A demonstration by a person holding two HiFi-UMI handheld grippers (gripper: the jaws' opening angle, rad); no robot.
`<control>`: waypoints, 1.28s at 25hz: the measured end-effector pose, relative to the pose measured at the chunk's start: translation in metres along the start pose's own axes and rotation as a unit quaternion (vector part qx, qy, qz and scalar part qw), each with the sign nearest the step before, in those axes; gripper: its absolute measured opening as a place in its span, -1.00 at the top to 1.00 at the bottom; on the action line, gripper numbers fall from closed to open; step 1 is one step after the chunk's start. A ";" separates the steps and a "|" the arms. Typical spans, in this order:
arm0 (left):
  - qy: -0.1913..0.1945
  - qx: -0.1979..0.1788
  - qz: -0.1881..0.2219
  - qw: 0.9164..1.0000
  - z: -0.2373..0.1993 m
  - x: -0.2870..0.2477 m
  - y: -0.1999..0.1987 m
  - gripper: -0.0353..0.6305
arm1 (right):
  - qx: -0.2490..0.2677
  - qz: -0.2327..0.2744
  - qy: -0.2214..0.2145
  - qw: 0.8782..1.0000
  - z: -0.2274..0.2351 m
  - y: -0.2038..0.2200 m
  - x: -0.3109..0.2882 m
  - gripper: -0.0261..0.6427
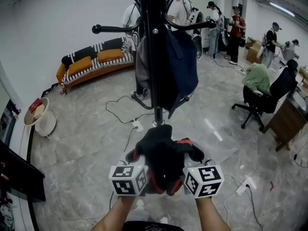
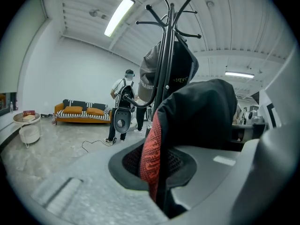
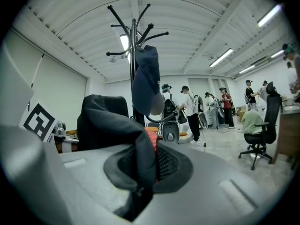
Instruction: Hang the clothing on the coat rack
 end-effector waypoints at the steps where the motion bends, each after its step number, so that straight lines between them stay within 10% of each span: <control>1: 0.002 0.000 -0.001 1.000 -0.001 -0.003 -0.001 0.82 | -0.002 -0.001 0.002 1.000 0.001 0.000 -0.003 0.84; 32: 0.052 -0.005 -0.057 0.997 -0.021 -0.073 0.003 0.82 | -0.030 -0.033 0.021 0.999 0.005 0.017 -0.075 0.84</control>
Point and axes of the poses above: the fingertips, and each gripper's own axes: x backward along the fingers, z to its right, y out of its underside, the point moved 8 cm from there along x, backward along the fingers, and after that the axes turned 15 degrees about x, right-handed, at the moved point
